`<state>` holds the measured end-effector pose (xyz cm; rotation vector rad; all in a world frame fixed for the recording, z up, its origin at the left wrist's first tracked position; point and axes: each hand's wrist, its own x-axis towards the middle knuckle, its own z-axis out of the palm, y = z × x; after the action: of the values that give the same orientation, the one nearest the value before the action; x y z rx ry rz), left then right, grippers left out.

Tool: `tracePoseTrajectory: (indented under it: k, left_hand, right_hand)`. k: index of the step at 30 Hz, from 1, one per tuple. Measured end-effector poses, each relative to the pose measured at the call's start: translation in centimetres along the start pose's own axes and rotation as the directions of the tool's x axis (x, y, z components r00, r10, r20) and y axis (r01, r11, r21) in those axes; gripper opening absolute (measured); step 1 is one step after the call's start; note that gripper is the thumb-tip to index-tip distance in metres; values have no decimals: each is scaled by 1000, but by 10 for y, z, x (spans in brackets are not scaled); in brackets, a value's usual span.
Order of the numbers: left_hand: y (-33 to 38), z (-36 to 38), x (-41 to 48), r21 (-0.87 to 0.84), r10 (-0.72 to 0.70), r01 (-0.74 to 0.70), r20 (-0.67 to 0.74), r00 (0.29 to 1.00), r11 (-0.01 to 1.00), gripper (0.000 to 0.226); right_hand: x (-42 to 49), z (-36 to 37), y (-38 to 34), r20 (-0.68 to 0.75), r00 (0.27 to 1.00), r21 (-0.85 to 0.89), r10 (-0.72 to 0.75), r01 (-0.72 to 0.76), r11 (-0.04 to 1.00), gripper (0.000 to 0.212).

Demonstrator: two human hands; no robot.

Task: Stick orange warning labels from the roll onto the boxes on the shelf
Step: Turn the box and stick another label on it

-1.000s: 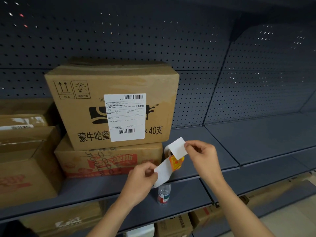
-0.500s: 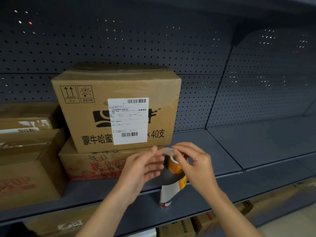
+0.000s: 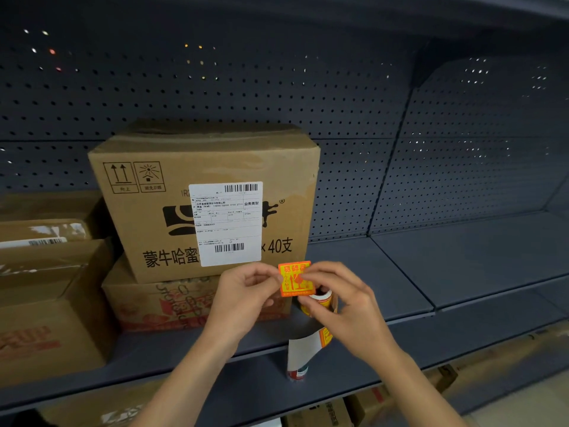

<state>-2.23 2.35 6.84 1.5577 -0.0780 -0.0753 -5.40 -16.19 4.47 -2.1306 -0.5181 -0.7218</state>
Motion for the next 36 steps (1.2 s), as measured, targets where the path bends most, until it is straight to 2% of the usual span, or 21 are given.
tracePoseTrajectory:
  k: [4, 7, 9, 11, 16, 19, 21, 23, 25, 27, 29, 32, 33, 34, 36]
  left_hand:
    - [6, 2, -1, 4, 138, -138, -1, 990, 990, 15]
    - [12, 3, -1, 8, 205, -205, 2, 979, 979, 9]
    - [16, 4, -1, 18, 225, -225, -4, 974, 974, 7]
    - [19, 4, 1, 16, 237, -237, -4, 971, 971, 6]
    - [27, 3, 3, 51, 284, -282, -25, 959, 958, 8]
    - [32, 2, 5, 151, 362, -353, -41, 931, 924, 16]
    - [37, 2, 6, 281, 450, -420, -50, 891, 863, 24]
    - [46, 2, 5, 412, 530, -467, -44, 847, 782, 22]
    - [56, 2, 4, 520, 586, -489, -27, 810, 700, 19]
    - [65, 2, 5, 637, 643, -487, -18, 765, 598, 30]
    - [75, -1, 8, 732, 748, -502, -15, 664, 460, 37]
    - [88, -8, 18, 833, 886, -501, 28, 462, 235, 39]
    - [93, -10, 23, 853, 903, -489, 52, 427, 182, 40]
    - [96, -13, 29, 869, 905, -472, 72, 420, 150, 42]
    - [103, -16, 38, 896, 879, -425, 94, 467, 130, 50]
  right_hand:
    - [5, -6, -4, -37, 984, 175, 172, -163, 971, 42]
    - [13, -8, -10, -86, 937, 338, 339, -293, 894, 26]
    - [20, -11, -13, -55, 904, 441, 425, -360, 822, 14]
    - [26, -14, -15, -24, 905, 480, 426, -363, 799, 5]
    - [38, -17, -21, -32, 929, 438, 368, -318, 841, 11]
    - [47, -19, -21, -52, 937, 393, 346, -299, 869, 11]
    - [55, -21, -22, -69, 947, 365, 315, -270, 891, 11]
    - [64, -25, -24, -86, 960, 323, 266, -226, 919, 11]
    - [75, -29, -25, -89, 969, 288, 232, -197, 937, 11]
    - [86, -34, -25, -82, 974, 281, 211, -181, 943, 10]
    - [97, -40, -23, -52, 979, 280, 198, -176, 944, 9]
    - [113, -45, -21, -8, 984, 271, 177, -168, 948, 10]
    - [118, -46, -21, -5, 985, 276, 173, -165, 947, 10]
    - [122, -46, -21, -4, 985, 283, 171, -163, 945, 11]
    - [129, -45, -20, -3, 986, 298, 168, -160, 941, 12]
